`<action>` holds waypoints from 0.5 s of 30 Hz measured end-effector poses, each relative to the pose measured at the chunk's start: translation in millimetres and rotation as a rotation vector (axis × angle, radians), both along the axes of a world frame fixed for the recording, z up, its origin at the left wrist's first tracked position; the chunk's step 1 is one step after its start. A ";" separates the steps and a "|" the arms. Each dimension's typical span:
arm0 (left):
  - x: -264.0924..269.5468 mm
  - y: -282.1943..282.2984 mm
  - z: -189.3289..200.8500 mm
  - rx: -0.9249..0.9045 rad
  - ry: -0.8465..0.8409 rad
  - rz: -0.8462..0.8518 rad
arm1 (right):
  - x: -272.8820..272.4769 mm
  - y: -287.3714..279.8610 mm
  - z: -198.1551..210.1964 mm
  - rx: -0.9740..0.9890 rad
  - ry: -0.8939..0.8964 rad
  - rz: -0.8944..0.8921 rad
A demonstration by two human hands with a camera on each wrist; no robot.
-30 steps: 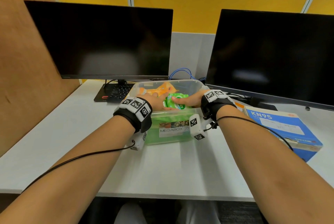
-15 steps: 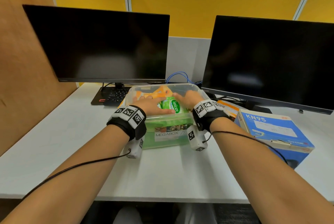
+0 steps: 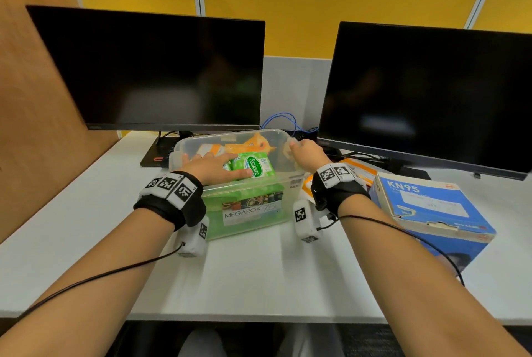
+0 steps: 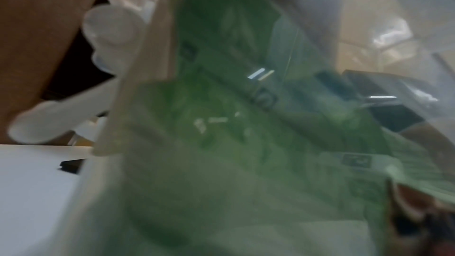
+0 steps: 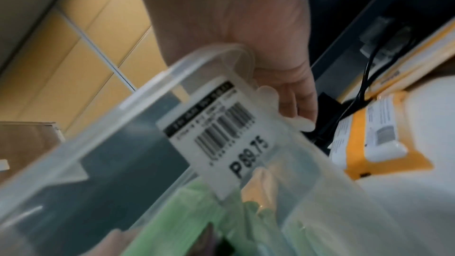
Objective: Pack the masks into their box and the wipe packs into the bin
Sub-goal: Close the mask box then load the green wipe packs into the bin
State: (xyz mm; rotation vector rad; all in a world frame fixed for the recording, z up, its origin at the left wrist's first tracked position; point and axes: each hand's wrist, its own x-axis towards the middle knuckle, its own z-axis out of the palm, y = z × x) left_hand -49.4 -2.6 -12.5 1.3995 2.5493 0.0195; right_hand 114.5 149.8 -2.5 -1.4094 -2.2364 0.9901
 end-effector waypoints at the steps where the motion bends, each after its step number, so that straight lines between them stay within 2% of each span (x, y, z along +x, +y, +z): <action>1: -2.2 -2.4 0.4 -0.002 0.001 -0.001 | -3.1 -1.9 0.2 -0.009 -0.006 0.009; 6: -8.8 -4.8 -2.4 0.023 0.007 0.013 | -9.4 -9.4 0.7 0.092 -0.087 0.049; 8: -11.0 -2.1 -3.1 0.113 0.003 0.026 | -7.7 -11.1 3.1 0.126 -0.163 0.073; 13: -2.3 -5.1 11.2 0.778 0.005 -0.024 | -1.6 -9.9 6.5 0.259 -0.344 0.035; 15: 1.7 -9.8 17.6 0.919 0.005 -0.011 | 5.7 -6.3 6.2 0.288 -0.370 -0.025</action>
